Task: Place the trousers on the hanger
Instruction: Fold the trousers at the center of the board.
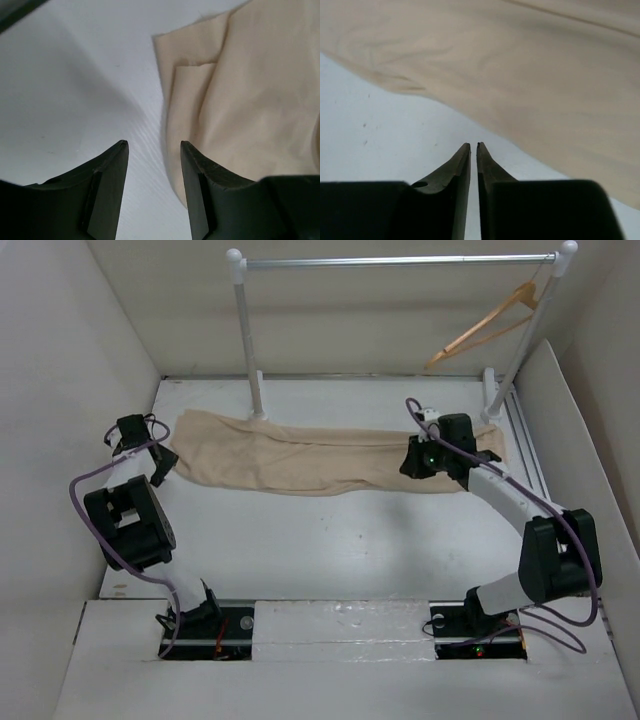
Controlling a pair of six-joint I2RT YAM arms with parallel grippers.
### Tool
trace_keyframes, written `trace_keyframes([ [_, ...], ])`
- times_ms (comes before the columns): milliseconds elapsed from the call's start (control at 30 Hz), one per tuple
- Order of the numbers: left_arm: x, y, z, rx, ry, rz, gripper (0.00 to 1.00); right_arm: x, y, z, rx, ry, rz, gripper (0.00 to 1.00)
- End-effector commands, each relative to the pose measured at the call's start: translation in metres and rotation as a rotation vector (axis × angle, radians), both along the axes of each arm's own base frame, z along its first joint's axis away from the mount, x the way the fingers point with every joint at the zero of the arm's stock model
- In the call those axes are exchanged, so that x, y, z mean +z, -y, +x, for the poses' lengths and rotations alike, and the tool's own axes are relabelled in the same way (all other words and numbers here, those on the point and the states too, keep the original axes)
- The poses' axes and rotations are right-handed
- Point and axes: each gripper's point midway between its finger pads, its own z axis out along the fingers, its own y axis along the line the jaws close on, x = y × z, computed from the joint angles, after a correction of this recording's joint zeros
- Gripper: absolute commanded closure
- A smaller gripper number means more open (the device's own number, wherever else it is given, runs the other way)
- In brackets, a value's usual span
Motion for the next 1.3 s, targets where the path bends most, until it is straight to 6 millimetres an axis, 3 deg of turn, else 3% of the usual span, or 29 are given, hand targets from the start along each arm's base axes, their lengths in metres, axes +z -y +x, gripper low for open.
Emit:
trace_keyframes([
  [0, 0.016, 0.007, 0.028, -0.087, 0.122, -0.029, 0.58, 0.002, -0.020, -0.019, 0.141, 0.038, -0.044, 0.82],
  [100, 0.020, -0.002, 0.042, -0.090, 0.121, -0.006, 0.64, -0.007, -0.030, -0.036, 0.197, 0.030, -0.069, 0.77],
  [133, 0.007, -0.003, 0.040, -0.085, 0.076, -0.014, 0.68, -0.015, -0.028, -0.043, 0.198, 0.010, -0.073, 0.78],
  [300, 0.001, -0.012, 0.055, -0.091, 0.058, -0.006, 0.79, -0.018, -0.038, -0.060, 0.239, 0.012, -0.088, 0.79],
  [600, -0.017, -0.025, 0.070, -0.079, 0.004, 0.011, 0.77, -0.005, -0.065, -0.062, 0.309, 0.049, -0.116, 0.79],
  [833, -0.024, -0.021, 0.076, -0.096, 0.000, -0.002, 0.77, -0.014, -0.080, -0.066, 0.350, 0.027, -0.121, 0.81],
  [1000, -0.022, -0.022, 0.078, -0.092, 0.005, 0.001, 1.00, -0.009, -0.082, -0.062, 0.355, 0.039, -0.137, 0.81],
  [1267, -0.002, -0.028, 0.071, -0.041, 0.021, 0.038, 1.00, -0.011, -0.091, -0.065, 0.392, 0.047, -0.157, 0.81],
])
